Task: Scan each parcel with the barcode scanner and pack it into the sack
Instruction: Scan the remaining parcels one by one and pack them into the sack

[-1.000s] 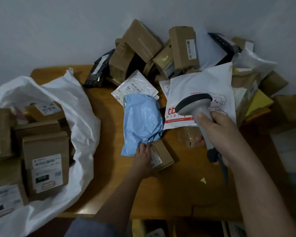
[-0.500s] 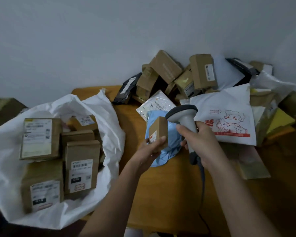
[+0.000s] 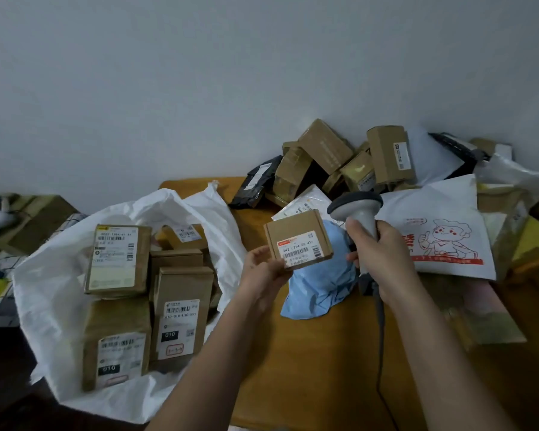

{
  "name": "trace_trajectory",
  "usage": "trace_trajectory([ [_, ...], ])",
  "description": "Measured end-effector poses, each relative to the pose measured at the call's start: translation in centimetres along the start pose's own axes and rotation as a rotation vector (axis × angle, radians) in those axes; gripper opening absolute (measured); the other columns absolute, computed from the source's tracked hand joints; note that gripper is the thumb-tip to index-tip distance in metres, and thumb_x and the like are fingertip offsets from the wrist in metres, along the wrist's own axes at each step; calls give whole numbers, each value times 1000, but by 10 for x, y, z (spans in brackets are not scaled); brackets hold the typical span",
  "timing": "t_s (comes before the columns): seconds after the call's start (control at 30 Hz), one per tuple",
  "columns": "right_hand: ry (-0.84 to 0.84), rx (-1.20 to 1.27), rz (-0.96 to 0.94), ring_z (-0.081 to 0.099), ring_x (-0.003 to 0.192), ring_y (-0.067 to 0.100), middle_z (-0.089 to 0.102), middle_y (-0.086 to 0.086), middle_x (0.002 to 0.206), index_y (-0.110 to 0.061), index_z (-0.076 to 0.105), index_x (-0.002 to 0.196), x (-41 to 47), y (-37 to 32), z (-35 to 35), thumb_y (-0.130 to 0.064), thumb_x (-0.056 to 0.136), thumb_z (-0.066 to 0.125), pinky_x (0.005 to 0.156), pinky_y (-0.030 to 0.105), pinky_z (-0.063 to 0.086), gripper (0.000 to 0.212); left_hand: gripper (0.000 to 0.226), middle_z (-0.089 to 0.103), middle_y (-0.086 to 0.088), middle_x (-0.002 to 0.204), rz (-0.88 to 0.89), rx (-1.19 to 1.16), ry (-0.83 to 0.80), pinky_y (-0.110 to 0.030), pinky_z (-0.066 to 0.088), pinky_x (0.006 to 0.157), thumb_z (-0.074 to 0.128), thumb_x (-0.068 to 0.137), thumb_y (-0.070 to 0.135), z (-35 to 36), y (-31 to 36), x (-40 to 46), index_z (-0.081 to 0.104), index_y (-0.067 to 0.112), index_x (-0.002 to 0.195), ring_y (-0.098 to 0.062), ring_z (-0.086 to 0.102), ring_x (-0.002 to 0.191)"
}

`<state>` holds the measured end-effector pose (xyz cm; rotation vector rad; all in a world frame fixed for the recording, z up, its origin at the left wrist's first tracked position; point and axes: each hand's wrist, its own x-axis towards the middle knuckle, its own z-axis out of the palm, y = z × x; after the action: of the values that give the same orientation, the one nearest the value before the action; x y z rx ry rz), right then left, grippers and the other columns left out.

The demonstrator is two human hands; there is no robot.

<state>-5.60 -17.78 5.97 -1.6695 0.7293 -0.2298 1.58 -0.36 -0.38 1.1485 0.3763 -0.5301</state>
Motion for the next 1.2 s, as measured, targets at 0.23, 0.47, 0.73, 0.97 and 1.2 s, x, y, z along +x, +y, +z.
trace_trajectory([
  [0.23, -217, -162, -85, 63, 50, 1, 68, 15, 83, -11, 61, 98, -30, -32, -9, -43, 101, 41, 51, 20, 44, 38, 48, 62, -22, 106, 6, -137, 171, -50, 50, 99, 41, 90, -21, -16, 10, 9, 35, 12, 125, -32, 64, 93],
  [0.47, -286, -222, -186, 58, 51, 2, 63, 8, 68, -8, 62, 103, -59, -60, -17, -40, 101, 42, 61, 31, 48, 38, 44, 61, -24, 118, 30, -202, 202, -45, 53, 95, 48, 96, -9, -27, 15, 8, 35, 12, 133, -35, 61, 113],
  [0.73, -319, -258, -243, 58, 54, 7, 61, 7, 64, -10, 63, 99, -76, -75, -17, -41, 101, 42, 63, 33, 46, 37, 48, 59, -24, 127, 54, -210, 242, -39, 53, 90, 51, 97, -5, -34, 18, -2, 34, 13, 139, -33, 60, 116],
  [0.97, -328, -268, -298, 57, 50, 2, 61, 5, 64, -13, 62, 98, -82, -81, -12, -41, 101, 41, 59, 27, 43, 35, 50, 58, -23, 126, 74, -258, 269, -37, 53, 77, 47, 97, -8, -41, 20, -7, 32, 15, 139, -30, 62, 107],
  [1.2, -310, -189, -227, 58, 47, 0, 62, 4, 67, -14, 63, 100, -75, -78, 2, -39, 102, 42, 51, 20, 42, 33, 72, 39, -13, 142, 203, -215, 336, -34, 51, 83, 40, 94, -14, -51, 25, -5, 25, 32, 147, -33, 49, 125],
])
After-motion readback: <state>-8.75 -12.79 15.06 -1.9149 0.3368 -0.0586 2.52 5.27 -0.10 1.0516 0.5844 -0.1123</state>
